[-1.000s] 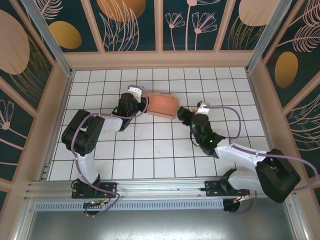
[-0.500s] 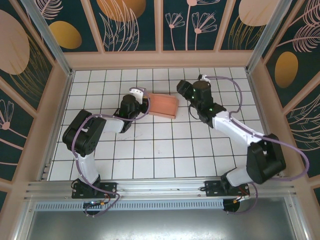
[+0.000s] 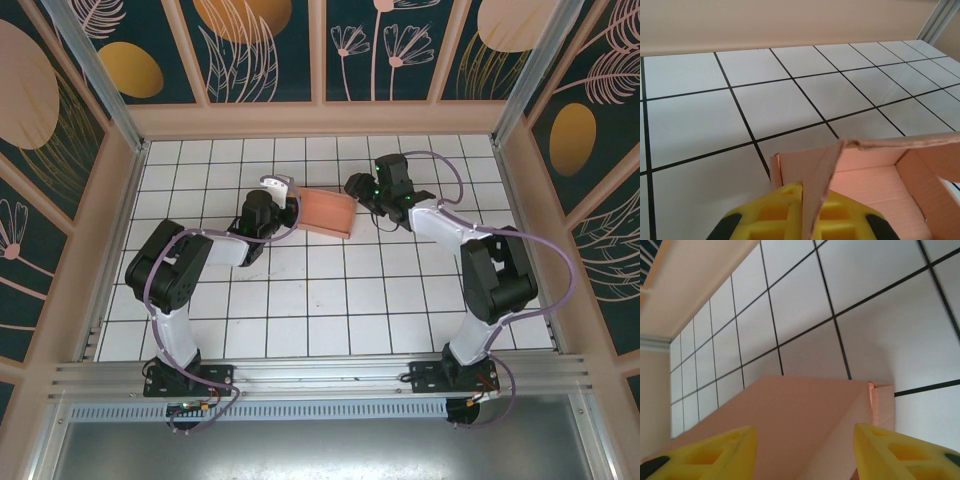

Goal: Fold the paper box

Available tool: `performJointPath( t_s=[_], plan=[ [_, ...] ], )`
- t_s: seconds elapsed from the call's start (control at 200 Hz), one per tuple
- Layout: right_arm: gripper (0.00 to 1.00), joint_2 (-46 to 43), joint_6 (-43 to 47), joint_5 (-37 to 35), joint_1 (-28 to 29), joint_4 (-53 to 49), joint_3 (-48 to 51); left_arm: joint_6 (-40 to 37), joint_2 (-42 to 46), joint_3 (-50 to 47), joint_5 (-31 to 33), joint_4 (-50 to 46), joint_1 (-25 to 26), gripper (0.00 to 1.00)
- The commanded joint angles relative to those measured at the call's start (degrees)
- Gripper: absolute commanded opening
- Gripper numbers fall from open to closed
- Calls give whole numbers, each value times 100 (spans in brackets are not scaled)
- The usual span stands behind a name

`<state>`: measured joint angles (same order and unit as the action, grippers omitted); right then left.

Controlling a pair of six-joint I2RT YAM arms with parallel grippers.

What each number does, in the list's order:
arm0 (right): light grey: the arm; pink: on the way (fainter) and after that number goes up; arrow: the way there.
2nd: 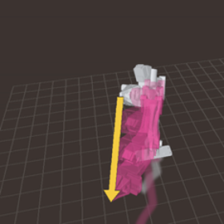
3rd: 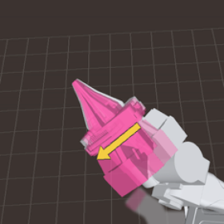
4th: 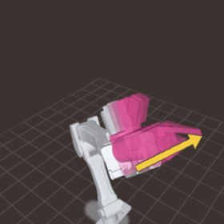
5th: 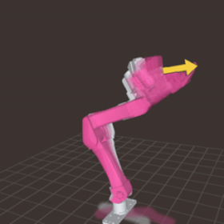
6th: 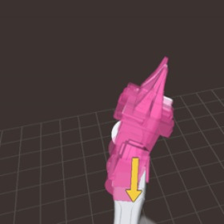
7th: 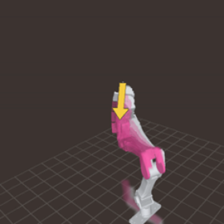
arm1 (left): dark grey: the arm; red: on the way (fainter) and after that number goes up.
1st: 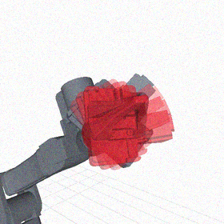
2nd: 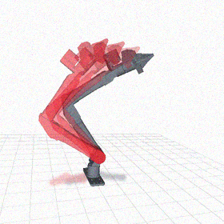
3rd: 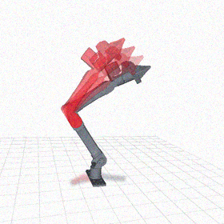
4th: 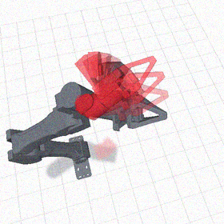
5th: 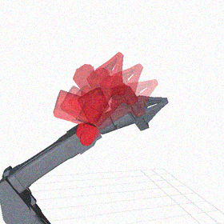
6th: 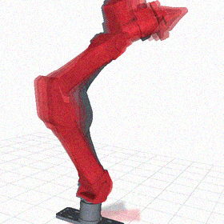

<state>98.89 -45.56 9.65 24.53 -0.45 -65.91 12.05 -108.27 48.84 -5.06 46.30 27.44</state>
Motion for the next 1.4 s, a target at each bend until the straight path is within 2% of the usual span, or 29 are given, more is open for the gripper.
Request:
performJointPath(
  t_s=[0.0, 0.14, 0.345, 0.5, 0.66, 0.891, 1.121, 1.266, 1.396],
  plan=[
    [53, 206, -242, 634, -36, 103, -159, -92, 3, -111, -30, -80, 67, 0],
    [53, 395, -504, 1029, -108, 310, -94, -98, -9, -103, -65, -78, 76, 0],
    [62, 406, -663, 1028, -194, 327, -88, -133, -10, -92, -78, -87, 77, 0],
    [61, 467, -786, 1188, -245, 383, -64, -151, -19, -90, -74, -86, 77, 0],
    [50, 418, -475, 1004, -219, 317, -32, -181, -52, -114, -65, -73, 77, 0],
    [49, 548, 89, 575, 2, 56, 111, -177, -114, -206, -48, 36, 77, 0],
    [47, 584, 78, 301, 26, 14, 258, -151, -168, -270, -40, 98, 77, 0],
    [48, 394, 55, 223, 16, -27, 168, -157, -160, -318, -15, 129, 77, 0],
    [57, 54, -178, 167, -45, 9, 246, -179, -159, -364, 17, 160, 73, 0]
  ],
)
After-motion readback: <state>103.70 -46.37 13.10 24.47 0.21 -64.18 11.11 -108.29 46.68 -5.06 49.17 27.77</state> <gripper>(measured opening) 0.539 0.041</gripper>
